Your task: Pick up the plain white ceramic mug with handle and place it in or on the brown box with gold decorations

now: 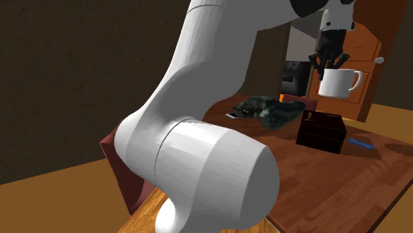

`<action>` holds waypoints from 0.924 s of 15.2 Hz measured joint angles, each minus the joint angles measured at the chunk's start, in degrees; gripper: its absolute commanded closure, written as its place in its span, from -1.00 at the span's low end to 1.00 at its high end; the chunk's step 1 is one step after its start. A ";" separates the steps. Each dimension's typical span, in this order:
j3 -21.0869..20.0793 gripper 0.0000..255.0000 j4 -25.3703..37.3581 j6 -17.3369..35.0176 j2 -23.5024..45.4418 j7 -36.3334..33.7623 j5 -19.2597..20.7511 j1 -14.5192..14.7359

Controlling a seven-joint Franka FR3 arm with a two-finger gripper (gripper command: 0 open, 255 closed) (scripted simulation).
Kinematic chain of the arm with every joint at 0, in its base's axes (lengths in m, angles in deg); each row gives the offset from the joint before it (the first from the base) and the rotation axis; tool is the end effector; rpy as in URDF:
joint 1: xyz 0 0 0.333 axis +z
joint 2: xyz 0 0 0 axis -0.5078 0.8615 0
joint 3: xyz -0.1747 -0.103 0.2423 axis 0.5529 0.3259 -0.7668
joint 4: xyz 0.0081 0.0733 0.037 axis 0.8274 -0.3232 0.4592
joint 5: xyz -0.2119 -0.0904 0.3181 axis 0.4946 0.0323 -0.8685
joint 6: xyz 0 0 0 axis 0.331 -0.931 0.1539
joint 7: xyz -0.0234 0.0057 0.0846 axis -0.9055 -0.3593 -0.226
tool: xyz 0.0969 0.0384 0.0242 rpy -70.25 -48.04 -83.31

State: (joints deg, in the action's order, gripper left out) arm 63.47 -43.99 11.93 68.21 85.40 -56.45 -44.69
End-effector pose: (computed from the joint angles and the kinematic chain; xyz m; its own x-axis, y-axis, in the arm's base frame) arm 0.6146 -0.3024 0.5494 0.9927 0.1073 -0.0544 0.1073 -0.9942 -0.0035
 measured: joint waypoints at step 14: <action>-0.15 1.00 -11.98 11.29 -0.58 0.27 0.11 1.07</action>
State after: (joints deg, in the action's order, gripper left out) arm 63.32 -55.97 23.22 67.63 85.67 -56.34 -43.62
